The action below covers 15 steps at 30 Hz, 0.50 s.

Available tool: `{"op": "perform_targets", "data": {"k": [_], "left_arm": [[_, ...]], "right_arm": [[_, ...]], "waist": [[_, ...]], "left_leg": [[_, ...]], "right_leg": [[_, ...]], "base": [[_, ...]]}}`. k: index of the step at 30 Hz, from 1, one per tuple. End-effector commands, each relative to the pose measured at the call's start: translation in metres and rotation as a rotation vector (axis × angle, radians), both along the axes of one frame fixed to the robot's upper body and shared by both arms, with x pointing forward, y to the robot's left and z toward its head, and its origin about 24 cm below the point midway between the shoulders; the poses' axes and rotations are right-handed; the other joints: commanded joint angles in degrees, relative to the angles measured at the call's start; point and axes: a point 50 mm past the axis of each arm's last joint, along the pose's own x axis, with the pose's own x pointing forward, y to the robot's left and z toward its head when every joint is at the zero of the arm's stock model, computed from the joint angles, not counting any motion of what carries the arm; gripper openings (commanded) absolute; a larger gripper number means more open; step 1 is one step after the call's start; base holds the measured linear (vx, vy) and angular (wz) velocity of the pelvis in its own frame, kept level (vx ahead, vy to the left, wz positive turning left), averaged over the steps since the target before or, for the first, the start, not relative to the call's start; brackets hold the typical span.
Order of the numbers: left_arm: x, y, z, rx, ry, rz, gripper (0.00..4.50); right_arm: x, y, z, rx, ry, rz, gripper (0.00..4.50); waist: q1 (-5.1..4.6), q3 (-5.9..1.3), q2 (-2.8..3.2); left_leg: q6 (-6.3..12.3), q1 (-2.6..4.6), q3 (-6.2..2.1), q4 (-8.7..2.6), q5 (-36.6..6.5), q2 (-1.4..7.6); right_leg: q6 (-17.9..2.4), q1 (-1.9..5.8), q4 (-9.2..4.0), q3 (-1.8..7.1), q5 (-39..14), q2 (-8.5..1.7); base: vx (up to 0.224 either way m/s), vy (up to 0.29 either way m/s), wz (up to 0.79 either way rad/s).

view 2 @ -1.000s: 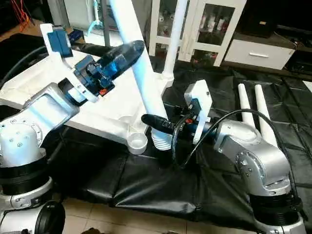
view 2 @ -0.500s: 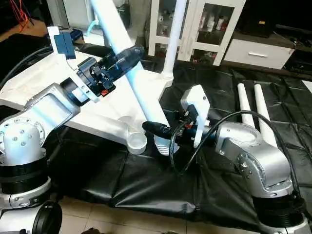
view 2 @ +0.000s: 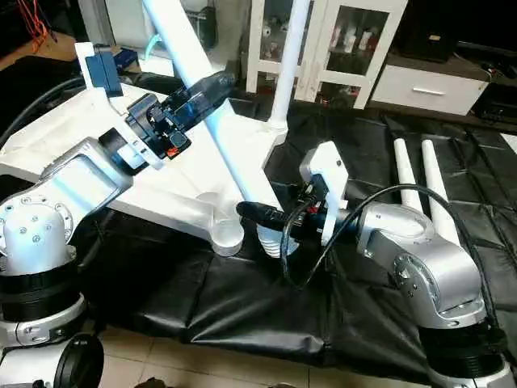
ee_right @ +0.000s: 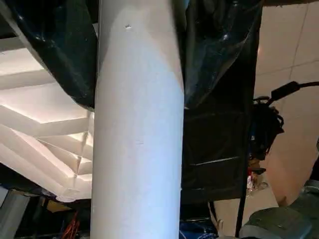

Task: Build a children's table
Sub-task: Pick table leg

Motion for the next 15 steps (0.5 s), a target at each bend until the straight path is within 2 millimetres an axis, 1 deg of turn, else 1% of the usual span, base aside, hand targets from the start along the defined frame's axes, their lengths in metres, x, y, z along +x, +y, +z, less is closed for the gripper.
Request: {"op": "perform_targets", "data": {"k": [1,3,5,7,15], "left_arm": [[0.0029,0.0023,0.0018,-0.005,0.007,0.032,2.31],[0.0032,0.0026,0.0027,-0.009,0.007,0.033,1.99],[0.0033,0.0029,0.0031,-0.009,0.007,0.035,1.93],[0.0039,0.0033,0.0031,-0.005,0.008,0.044,1.78],[0.0039,0.0023,0.0033,-0.004,0.006,0.042,1.72]], "right_arm": [[-0.0003,-0.0024,0.0075,-0.001,-0.047,0.002,1.87],[0.0001,-0.0027,0.0076,-0.002,-0.047,0.001,1.87],[0.0005,-0.0026,0.0078,-0.001,-0.048,-0.001,1.87],[0.0007,-0.0024,0.0077,-0.002,-0.049,-0.002,1.87],[0.0007,-0.0028,0.0076,-0.005,-0.052,-0.008,1.87]], "waist": [[-0.06,-3.86,-0.15],[-0.04,-3.85,-0.05],[0.01,-3.86,-0.1],[-0.02,-3.86,-0.1],[-0.04,-3.88,-0.06]], "left_leg": [[0.74,-0.06,0.44,-3.97,-8.1,0.1],[0.67,-0.02,0.41,-3.99,-8.2,0.14],[0.55,-0.02,0.44,-3.95,-8.4,0.07],[0.59,-0.07,0.4,-3.99,-8.3,0.12],[0.69,-0.02,0.43,-3.96,-7.9,0.12]], "right_leg": [[-6.6,3.87,-4.53,1.54,-15.4,-1.79],[-6.7,3.84,-4.51,1.54,-15.3,-1.79],[-6.6,3.87,-4.55,1.54,-15.9,-1.84],[-6.4,3.88,-4.55,1.53,-16.0,-1.83],[-6.6,3.87,-4.49,1.54,-15.0,-1.78]], "base": [[0.0,0.0,0.0],[0.0,0.0,0.0],[0.0,0.0,0.0],[0.0,0.0,0.0],[0.0,0.0,0.0]]}}
